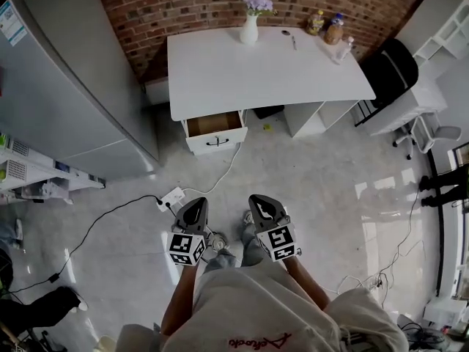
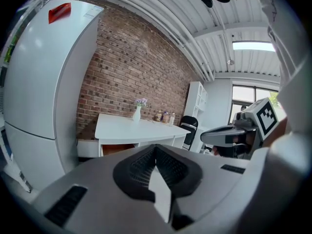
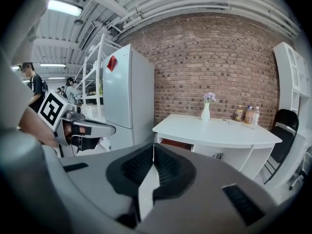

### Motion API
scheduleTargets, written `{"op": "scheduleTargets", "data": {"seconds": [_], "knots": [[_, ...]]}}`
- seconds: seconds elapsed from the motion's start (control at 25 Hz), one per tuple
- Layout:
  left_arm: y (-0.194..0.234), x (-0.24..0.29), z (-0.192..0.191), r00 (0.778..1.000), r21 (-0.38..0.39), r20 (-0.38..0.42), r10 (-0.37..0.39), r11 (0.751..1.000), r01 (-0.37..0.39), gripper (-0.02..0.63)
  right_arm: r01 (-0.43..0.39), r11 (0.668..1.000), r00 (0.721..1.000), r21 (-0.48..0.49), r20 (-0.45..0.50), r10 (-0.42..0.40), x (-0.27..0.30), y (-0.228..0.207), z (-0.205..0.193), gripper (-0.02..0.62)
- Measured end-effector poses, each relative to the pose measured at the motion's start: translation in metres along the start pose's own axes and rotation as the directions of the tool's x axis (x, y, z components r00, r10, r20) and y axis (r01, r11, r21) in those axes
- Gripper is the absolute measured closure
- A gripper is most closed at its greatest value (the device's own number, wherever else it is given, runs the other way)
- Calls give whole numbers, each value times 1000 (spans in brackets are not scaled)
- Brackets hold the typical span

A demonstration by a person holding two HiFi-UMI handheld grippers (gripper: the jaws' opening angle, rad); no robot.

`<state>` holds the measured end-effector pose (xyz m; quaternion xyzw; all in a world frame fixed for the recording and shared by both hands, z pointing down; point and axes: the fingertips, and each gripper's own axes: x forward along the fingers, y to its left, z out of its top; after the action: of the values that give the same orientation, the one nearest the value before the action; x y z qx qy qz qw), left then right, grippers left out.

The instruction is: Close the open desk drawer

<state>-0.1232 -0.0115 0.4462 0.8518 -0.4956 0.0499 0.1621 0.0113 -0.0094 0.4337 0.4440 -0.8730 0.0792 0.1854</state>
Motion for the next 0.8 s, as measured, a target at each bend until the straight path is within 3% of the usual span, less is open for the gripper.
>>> {"op": "scheduleTargets", "data": {"seconds": [0.8], "knots": [[-10, 112, -2, 987, -1, -63, 147, 989, -148, 594, -220, 975, 975, 29, -17, 221, 61, -109, -26, 577]]}}
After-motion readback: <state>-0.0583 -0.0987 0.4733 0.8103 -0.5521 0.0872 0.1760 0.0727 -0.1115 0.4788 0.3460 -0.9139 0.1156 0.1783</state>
